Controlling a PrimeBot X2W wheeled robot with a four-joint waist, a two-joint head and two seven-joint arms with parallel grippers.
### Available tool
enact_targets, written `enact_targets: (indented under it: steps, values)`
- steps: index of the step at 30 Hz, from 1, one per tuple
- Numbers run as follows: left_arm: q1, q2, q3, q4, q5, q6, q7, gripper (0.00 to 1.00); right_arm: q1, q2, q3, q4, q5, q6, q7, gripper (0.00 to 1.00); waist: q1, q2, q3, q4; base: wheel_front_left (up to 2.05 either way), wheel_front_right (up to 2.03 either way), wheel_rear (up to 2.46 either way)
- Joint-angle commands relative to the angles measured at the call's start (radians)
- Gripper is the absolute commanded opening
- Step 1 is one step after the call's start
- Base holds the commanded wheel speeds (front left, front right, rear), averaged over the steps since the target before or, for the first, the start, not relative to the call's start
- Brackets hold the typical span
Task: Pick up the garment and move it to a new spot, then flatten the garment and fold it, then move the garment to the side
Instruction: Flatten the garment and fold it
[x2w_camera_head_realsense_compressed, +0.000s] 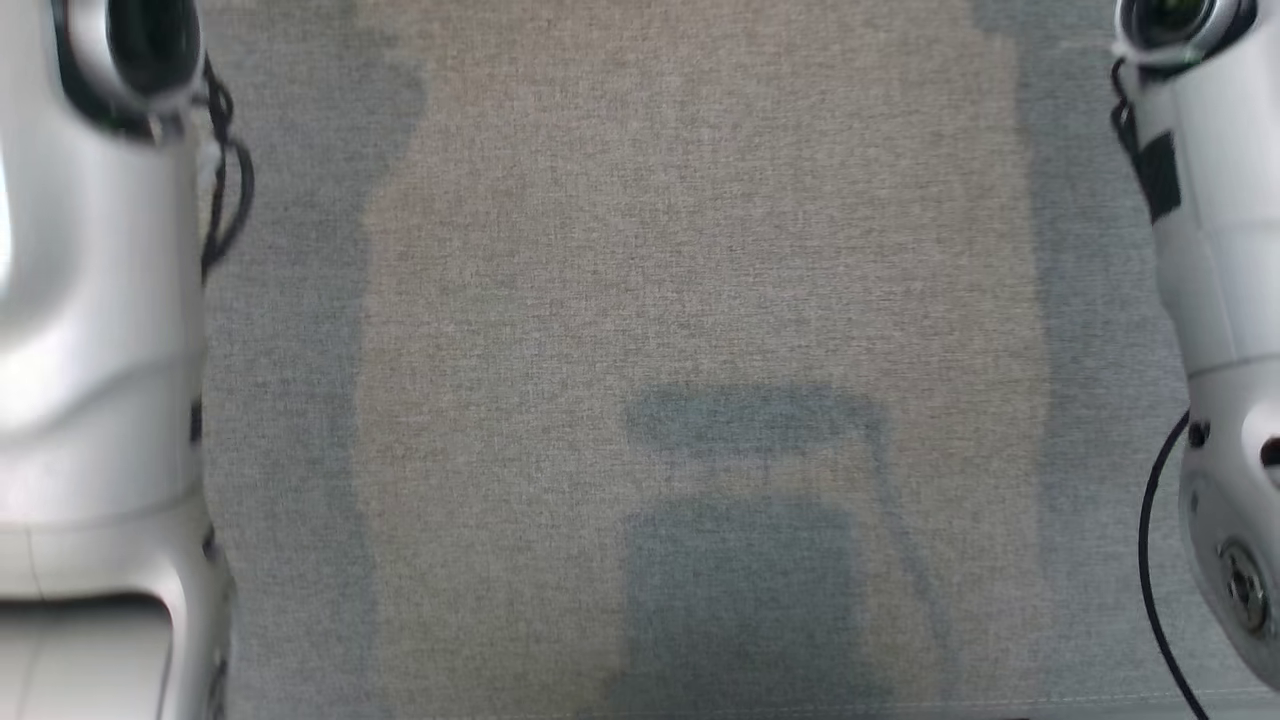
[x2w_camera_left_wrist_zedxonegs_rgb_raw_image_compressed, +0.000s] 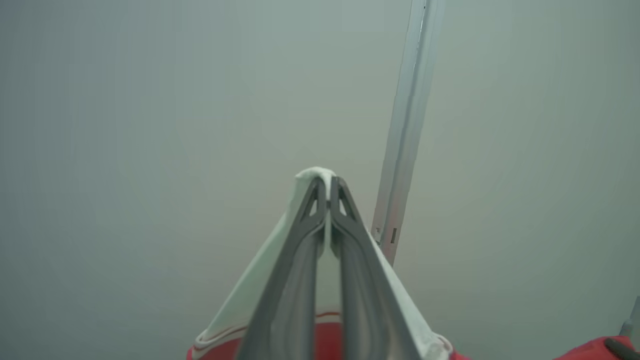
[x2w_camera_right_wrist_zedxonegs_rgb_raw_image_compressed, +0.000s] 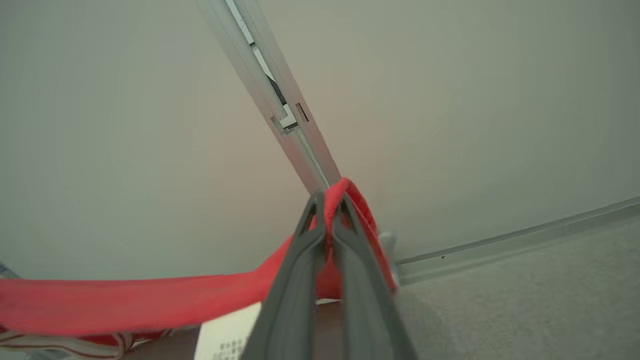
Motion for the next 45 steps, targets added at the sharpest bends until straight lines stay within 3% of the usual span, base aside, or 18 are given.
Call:
enact_targets:
  steps: [1, 6, 15, 28, 33, 45]
  values:
    - [0.073, -0.002, 0.029, -0.062, -0.001, -0.012, -0.005, 0.0, 0.042, -0.016, 0.018, -0.027, 0.033, 0.0, -0.009, 0.0, -0.0003, 0.0033, 0.04, 0.02, 0.0, 0.0, 0.0]
    - [0.309, -0.012, 0.1, -0.26, -0.006, -0.034, -0.005, 0.0, 0.206, -0.054, 0.048, -0.164, 0.11, 0.0, -0.008, 0.0, -0.0003, 0.0033, 0.01, 0.014, 0.0, 0.0, 0.0]
    - [0.694, -0.041, 0.077, -0.434, 0.01, -0.047, -0.005, 0.0, 0.497, -0.05, 0.043, -0.401, 0.128, 0.0, -0.009, 0.0, -0.0003, 0.0033, -0.086, 0.011, 0.0, 0.0, 0.0]
    - [1.132, -0.077, 0.117, -0.407, -0.036, -0.035, -0.005, 0.0, 0.94, 0.031, -0.067, -0.595, 0.123, 0.0, -0.009, 0.0, -0.0003, 0.0033, -0.289, 0.04, 0.0, 0.0, 0.0]
    - [1.241, -0.077, 0.108, -0.391, -0.069, -0.015, -0.005, 0.0, 1.088, 0.062, -0.118, -0.642, 0.134, 0.0, -0.009, 0.0, -0.0003, 0.0033, -0.373, 0.047, 0.0, 0.0, 0.0]
    - [1.445, -0.077, 0.103, -0.424, -0.092, 0.014, -0.005, 0.0, 1.379, 0.089, -0.113, -0.712, 0.2, 0.0, -0.009, 0.0, -0.0003, 0.0033, -0.513, 0.03, 0.0, 0.0, 0.0]
